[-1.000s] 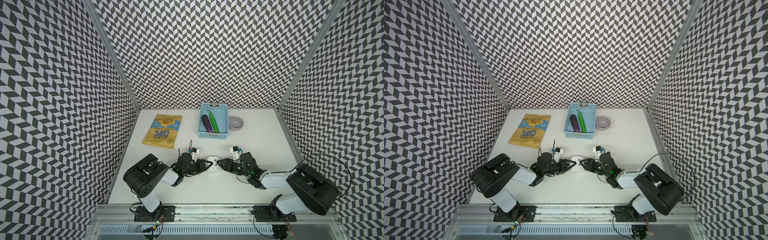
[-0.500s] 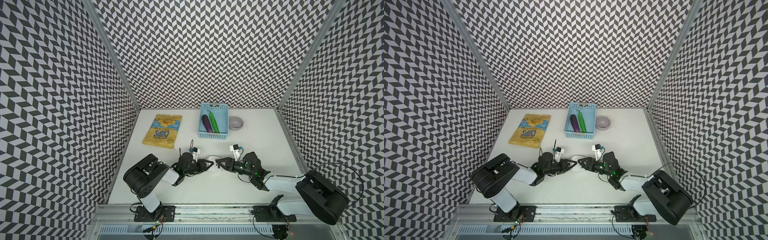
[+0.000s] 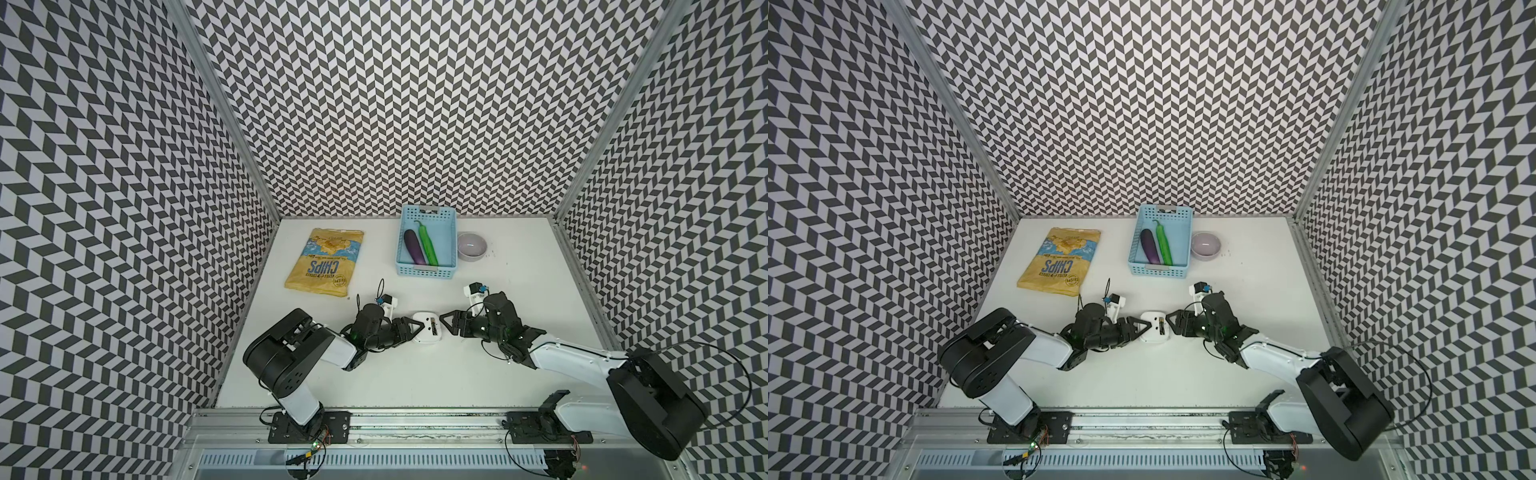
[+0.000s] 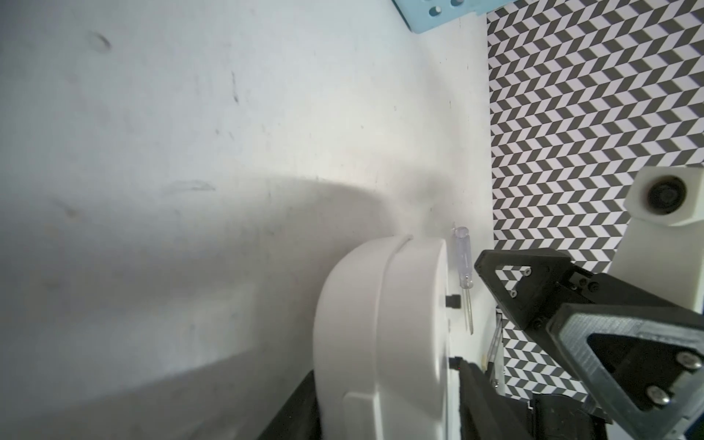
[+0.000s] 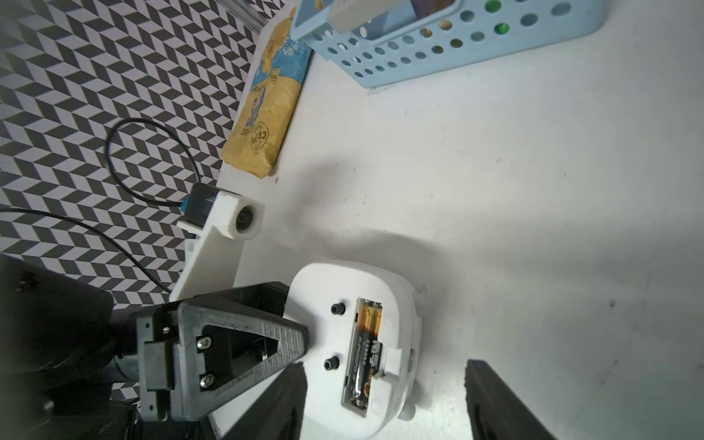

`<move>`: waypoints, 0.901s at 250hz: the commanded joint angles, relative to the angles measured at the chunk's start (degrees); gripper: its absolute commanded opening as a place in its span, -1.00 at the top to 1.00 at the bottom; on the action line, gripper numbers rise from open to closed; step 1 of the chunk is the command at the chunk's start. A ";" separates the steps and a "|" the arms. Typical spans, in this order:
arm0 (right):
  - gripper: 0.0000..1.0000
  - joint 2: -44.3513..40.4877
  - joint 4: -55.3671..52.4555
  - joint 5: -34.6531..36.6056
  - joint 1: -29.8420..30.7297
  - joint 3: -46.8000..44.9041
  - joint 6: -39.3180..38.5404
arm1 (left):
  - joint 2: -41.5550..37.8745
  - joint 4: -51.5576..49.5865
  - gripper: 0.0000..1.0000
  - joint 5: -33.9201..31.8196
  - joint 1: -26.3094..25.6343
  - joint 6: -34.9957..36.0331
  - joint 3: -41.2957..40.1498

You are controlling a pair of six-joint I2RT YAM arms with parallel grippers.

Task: Remove the battery from the alarm
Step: Remove the cover from the alarm, then adjust the alarm at the center of the board.

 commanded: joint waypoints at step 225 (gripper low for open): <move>-0.23 24.21 -4.69 -10.07 2.95 23.99 -18.52 | -17.66 -10.95 0.02 12.63 -3.52 5.21 -5.36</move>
